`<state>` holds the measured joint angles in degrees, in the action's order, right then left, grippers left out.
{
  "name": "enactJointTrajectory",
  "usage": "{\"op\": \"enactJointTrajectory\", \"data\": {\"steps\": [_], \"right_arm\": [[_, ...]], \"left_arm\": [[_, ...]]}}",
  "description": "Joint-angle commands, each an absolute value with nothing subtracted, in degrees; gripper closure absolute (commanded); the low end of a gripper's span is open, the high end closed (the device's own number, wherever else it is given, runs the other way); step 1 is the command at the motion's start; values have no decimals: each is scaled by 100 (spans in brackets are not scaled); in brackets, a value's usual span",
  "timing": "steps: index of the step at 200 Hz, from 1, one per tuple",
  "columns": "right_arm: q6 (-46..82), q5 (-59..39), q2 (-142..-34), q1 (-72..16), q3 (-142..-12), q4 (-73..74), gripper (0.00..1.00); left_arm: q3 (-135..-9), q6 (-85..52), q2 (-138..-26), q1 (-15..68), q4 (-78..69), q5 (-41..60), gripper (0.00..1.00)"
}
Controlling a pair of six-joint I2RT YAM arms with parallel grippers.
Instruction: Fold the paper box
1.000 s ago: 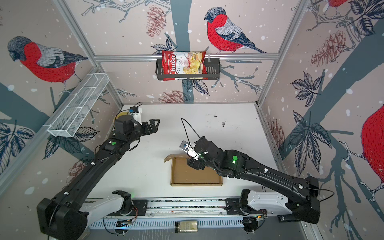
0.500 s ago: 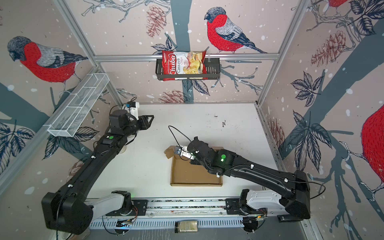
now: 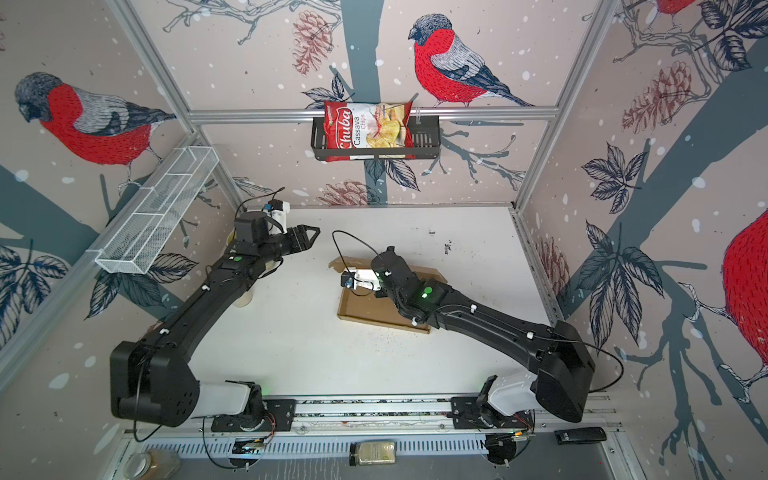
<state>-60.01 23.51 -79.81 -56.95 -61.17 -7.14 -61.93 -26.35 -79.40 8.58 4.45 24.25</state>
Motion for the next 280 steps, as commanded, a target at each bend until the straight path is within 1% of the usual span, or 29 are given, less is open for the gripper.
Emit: {"op": "enactJointTrajectory", "data": {"steps": [1, 16, 33, 42, 55, 71, 90, 103, 113, 135, 157, 174, 198, 227, 254, 280], "right_arm": [[-6023, 2215, -8009, -5608, -6130, -284, 45], [-5234, 1817, -7864, -5468, -6511, -824, 36], [-4353, 1228, -7446, -5264, -6753, -1310, 26], [-3759, 774, -7216, -5042, -6781, -1489, 22], [-2554, 258, -6767, -4556, -6599, -1401, 14], [-941, 68, -6442, -3936, -6397, -1413, 15], [1009, -95, -6382, -3027, -6464, -1966, 23], [2191, -863, -6528, -2158, -6489, -2468, 23], [2796, -1428, -6670, -1657, -6433, -2653, 21], [3396, -2623, -7012, -975, -6301, -2823, 16], [3518, -2946, -7436, -665, -6345, -3278, 6], [3473, -3083, -7668, -525, -6212, -3437, 4], [3507, -3357, -7882, -582, -5924, -3368, 4], [3729, -3786, -7893, -740, -5640, -3103, 6], [3722, -3847, -7982, -964, -5701, -3129, 7], [3745, -4014, -8090, -1135, -5734, -3088, 11]], "left_arm": [[-6240, -3217, -8128, 861, 196, 2949, 24], [-6227, -3338, -8178, 861, 505, 2962, 19], [-6028, -3544, -8109, 861, 607, 3106, 11], [-6001, -3600, -8096, 844, 670, 3144, 8], [-6020, -3713, -8164, 843, 756, 3194, 2], [-5956, -4100, -8318, 915, 584, 3527, 2], [-5772, -4420, -8399, 970, 352, 3711, 2], [-5748, -4565, -8443, 953, 157, 3847, 2], [-5682, -4778, -8505, 958, -113, 4015, 2], [-5607, -4974, -8687, 1090, -234, 4217, 2], [-5596, -4790, -8684, 1195, 56, 4119, 2], [-5574, -4636, -8632, 1195, 265, 4006, 2], [-5592, -4614, -8681, 1267, 273, 4025, 2], [-5680, -4520, -8756, 1438, 381, 4034, 2], [-5926, -4208, -8762, 1446, 739, 3925, 2], [-5952, -4194, -8782, 1535, 757, 4038, 2]]}}
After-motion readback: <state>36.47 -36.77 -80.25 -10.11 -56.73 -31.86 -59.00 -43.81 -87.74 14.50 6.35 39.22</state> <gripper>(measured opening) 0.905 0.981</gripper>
